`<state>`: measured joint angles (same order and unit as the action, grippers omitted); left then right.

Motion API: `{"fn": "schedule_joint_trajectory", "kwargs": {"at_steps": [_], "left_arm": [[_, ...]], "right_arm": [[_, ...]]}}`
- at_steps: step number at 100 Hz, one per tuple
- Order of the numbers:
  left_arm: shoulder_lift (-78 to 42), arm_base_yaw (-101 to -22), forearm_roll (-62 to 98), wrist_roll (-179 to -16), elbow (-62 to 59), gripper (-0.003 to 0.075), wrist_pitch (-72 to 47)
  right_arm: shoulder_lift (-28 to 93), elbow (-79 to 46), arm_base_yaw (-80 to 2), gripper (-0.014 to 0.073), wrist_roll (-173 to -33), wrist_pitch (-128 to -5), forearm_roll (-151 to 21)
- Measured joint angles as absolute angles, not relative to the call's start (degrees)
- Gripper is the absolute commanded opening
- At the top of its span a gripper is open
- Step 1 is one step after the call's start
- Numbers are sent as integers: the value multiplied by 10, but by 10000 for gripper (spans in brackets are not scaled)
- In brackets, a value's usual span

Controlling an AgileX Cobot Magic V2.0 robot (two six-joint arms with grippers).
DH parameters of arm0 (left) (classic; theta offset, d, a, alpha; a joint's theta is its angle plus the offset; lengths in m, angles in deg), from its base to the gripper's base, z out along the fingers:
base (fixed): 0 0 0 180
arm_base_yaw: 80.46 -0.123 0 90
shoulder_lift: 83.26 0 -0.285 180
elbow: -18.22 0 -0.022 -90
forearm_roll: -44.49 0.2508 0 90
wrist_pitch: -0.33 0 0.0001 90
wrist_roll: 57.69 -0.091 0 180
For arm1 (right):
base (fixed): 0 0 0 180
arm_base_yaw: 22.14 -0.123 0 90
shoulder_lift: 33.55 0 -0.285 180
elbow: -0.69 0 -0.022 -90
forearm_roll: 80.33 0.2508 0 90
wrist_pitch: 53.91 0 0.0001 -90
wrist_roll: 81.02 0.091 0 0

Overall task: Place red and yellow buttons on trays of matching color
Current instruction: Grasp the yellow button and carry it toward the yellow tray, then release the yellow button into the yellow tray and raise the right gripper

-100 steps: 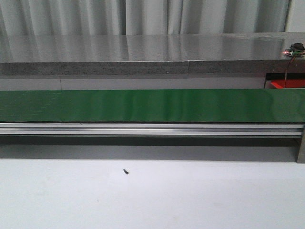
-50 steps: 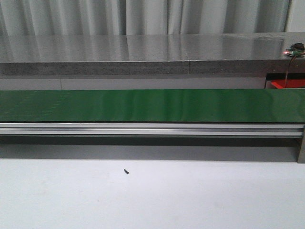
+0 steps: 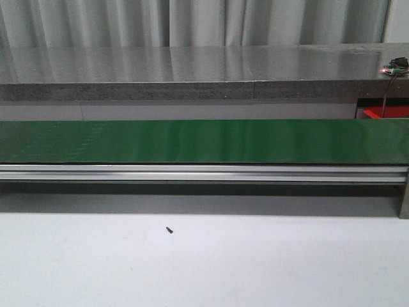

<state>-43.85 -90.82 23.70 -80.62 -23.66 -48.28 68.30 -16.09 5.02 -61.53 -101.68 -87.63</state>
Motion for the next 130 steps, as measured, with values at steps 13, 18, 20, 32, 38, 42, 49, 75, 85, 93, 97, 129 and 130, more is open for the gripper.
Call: {"fn": "schedule_joint_trajectory", "kwargs": {"at_steps": [13,18,20,32,38,42,49,75,85,93,97,129,130], "left_arm": [[-438,-908,237,-806,-237,-20,-483],[-438,-908,237,-806,-237,-20,-483],[-438,-908,237,-806,-237,-20,-483],[-438,-908,237,-806,-237,-20,-483],[-438,-908,237,-806,-237,-20,-483],[-438,-908,237,-806,-237,-20,-483],[-438,-908,237,-806,-237,-20,-483],[-438,-908,237,-806,-237,-20,-483],[-438,-908,237,-806,-237,-20,-483],[-438,-908,237,-806,-237,-20,-483],[-438,-908,237,-806,-237,-20,-483],[-438,-908,237,-806,-237,-20,-483],[-438,-908,237,-806,-237,-20,-483]], "right_arm": [[699,-161,50,78,-616,-1012,-873],[702,-161,50,80,-616,-1011,-872],[702,-161,50,83,-616,-1010,-872],[703,-161,50,213,-616,-1003,-871],[703,-161,50,331,-616,-1002,-870],[703,-161,50,389,-616,-1002,-870],[703,-161,50,445,-616,-1002,-870],[696,-161,50,446,-616,-1001,-870],[674,-161,50,446,-616,-1001,-870],[648,-161,50,446,-618,-1001,-869],[634,-161,50,444,-621,-1002,-868],[518,-161,7,70,-717,-1023,-816],[513,-161,2,57,-720,-1023,-815]]}}
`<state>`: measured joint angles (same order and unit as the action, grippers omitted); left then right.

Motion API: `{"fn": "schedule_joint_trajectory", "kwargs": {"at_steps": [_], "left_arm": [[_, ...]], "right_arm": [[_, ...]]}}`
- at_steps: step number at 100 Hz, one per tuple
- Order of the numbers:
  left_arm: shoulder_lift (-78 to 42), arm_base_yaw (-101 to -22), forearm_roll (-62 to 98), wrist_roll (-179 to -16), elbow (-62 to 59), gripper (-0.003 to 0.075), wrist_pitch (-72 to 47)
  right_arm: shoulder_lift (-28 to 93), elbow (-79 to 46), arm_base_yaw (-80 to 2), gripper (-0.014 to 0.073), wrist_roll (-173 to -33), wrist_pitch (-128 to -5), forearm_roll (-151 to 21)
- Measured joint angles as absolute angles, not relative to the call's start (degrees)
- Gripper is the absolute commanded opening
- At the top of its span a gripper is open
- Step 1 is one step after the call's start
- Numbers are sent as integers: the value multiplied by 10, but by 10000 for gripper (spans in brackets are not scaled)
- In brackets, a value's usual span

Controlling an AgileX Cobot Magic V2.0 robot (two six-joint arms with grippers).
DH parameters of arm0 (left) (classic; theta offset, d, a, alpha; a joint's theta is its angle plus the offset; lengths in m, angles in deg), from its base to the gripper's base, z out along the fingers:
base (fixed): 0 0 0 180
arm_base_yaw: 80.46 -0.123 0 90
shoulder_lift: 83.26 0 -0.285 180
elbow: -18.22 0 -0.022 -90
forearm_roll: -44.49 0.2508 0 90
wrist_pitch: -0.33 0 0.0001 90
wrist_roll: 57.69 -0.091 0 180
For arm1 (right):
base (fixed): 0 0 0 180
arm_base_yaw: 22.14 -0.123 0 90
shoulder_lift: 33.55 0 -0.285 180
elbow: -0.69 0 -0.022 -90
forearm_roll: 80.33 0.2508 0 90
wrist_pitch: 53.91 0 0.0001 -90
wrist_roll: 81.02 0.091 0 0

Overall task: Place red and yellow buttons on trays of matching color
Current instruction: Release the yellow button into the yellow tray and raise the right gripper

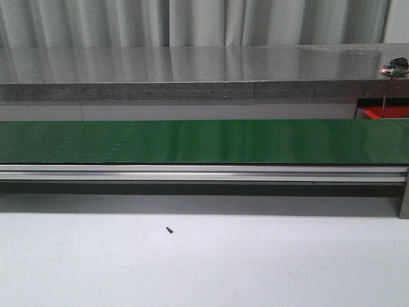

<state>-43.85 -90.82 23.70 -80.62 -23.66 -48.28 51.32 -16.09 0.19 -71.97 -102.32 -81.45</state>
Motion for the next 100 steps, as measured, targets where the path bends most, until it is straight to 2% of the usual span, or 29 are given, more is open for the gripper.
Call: {"fn": "schedule_joint_trajectory", "kwargs": {"at_steps": [6,8,44,100], "left_arm": [[-438,-908,237,-806,-237,-20,-483],[-438,-908,237,-806,-237,-20,-483],[-438,-908,237,-806,-237,-20,-483],[-438,-908,237,-806,-237,-20,-483]], "right_arm": [[496,-161,-23,-60,-733,-1025,-803],[491,-161,-32,-75,-735,-1026,-803],[438,-178,-175,-64,-745,-1034,-798],[227,-385,-184,-64,-745,-952,-812]]}}
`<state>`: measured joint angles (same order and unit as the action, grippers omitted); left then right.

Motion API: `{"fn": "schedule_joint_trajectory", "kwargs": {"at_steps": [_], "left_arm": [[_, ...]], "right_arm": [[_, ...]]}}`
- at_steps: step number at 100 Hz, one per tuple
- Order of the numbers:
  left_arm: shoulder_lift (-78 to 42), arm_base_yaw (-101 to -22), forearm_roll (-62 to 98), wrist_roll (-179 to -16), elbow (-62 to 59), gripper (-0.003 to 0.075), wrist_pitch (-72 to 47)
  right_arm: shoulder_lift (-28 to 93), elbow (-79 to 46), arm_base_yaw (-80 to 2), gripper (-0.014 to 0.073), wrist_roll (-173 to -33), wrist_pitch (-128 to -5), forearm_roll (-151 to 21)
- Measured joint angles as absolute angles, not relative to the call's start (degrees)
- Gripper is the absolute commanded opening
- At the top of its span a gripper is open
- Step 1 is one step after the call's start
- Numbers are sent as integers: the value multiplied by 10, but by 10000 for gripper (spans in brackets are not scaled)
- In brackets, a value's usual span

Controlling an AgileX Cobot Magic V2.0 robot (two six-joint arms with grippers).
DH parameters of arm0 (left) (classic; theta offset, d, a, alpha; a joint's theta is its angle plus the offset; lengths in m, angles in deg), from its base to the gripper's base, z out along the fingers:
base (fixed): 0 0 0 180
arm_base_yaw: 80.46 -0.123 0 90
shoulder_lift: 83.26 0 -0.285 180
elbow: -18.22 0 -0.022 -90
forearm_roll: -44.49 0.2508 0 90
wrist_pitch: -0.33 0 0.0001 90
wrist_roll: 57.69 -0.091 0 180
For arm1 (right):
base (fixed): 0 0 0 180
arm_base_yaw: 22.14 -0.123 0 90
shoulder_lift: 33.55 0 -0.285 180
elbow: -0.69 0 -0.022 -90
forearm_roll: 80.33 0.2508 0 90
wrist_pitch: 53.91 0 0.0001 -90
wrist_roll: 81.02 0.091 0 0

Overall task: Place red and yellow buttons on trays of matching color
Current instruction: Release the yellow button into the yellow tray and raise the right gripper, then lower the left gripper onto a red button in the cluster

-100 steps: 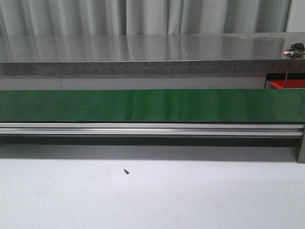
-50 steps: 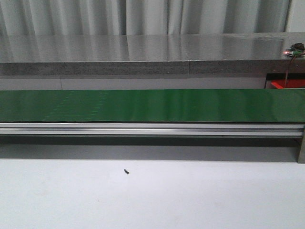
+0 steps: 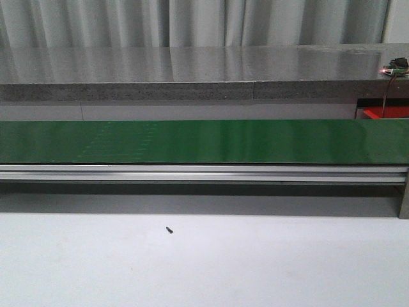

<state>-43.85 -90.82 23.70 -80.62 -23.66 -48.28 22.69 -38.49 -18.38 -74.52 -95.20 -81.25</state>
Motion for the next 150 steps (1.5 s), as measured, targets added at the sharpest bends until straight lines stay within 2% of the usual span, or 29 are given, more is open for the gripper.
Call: {"fn": "schedule_joint_trajectory", "kwargs": {"at_steps": [47,150], "left_arm": [[-438,-908,237,-806,-237,-20,-483],[-438,-908,237,-806,-237,-20,-483]], "right_arm": [[56,-470,-184,-67,-745,-963,-816],[49,-470,-184,-67,-746,-972,-818]]}}
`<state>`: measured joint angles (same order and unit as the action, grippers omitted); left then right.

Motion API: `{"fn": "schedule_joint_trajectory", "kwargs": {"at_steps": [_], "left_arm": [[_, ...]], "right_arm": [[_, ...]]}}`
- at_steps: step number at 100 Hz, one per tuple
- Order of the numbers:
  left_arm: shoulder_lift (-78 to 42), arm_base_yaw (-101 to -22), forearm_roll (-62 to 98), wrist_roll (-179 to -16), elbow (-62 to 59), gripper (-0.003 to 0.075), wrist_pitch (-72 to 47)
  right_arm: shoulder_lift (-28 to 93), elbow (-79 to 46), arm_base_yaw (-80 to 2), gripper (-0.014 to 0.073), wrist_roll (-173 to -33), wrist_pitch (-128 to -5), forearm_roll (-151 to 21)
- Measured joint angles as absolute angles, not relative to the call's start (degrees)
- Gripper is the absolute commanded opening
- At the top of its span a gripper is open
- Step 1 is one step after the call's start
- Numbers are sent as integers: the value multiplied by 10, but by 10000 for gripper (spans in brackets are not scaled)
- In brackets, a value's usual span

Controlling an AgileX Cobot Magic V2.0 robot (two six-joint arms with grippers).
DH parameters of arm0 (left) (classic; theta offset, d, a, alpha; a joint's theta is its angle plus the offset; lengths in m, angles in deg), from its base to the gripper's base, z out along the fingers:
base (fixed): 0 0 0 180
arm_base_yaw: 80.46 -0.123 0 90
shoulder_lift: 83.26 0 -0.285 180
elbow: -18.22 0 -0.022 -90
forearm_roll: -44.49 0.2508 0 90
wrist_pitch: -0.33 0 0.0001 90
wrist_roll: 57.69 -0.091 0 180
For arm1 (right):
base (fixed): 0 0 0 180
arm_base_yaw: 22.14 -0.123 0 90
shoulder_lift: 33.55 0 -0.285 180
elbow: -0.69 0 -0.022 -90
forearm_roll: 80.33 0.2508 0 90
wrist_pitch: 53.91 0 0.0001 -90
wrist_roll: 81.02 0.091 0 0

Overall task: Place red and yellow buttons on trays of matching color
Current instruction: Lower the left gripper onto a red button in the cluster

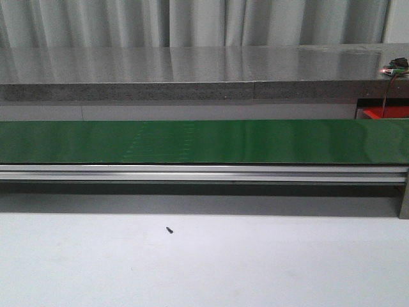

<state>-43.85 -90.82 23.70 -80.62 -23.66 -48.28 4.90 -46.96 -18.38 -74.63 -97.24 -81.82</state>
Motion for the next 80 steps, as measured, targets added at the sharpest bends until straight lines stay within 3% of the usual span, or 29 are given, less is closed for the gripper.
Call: {"fn": "schedule_joint_trajectory", "kwargs": {"at_steps": [44,80], "left_arm": [[-429,-912,239,-775,-237,-20,-452],[-285,-1027,247,-731,-212,-20,-398]], "right_arm": [[49,-470,-184,-67,-746,-972,-818],[49,-470,-184,-67,-746,-972,-818]]}}
